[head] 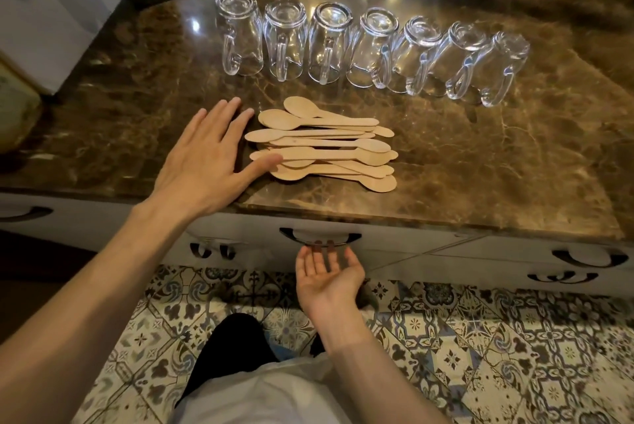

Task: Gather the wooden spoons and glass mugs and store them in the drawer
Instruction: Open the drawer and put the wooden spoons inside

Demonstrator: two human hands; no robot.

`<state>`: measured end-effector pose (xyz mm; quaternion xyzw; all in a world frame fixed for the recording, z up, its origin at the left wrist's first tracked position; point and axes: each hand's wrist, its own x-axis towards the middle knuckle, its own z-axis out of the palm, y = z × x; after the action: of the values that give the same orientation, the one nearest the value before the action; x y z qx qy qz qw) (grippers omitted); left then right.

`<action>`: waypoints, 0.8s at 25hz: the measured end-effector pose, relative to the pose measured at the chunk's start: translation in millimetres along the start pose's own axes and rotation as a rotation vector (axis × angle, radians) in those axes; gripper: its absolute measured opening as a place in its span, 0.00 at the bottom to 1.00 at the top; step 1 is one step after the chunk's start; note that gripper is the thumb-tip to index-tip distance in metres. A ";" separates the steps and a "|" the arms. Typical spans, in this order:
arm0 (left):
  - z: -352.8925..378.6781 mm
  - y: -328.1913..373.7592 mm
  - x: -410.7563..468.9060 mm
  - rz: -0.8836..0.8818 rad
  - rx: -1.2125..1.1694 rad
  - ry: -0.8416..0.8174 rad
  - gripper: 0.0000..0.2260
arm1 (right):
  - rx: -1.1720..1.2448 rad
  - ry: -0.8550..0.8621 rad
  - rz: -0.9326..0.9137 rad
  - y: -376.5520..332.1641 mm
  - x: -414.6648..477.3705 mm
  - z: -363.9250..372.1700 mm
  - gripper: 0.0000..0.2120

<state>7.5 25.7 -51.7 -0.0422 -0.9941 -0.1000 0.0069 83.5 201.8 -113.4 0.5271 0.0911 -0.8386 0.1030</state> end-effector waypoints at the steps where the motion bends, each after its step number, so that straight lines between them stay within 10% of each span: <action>1: -0.9 -1.4 -1.4 0.002 0.021 -0.008 0.43 | -0.006 -0.010 -0.004 0.0 2.7 2.6 0.20; 20: 8.7 -11.4 -10.0 0.010 0.073 -0.054 0.54 | 0.052 0.039 -0.105 19.3 4.3 14.4 0.23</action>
<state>16.4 15.5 -62.8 -0.0497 -0.9967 -0.0623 -0.0180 74.4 179.2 -112.0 0.5402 0.0988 -0.8346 0.0436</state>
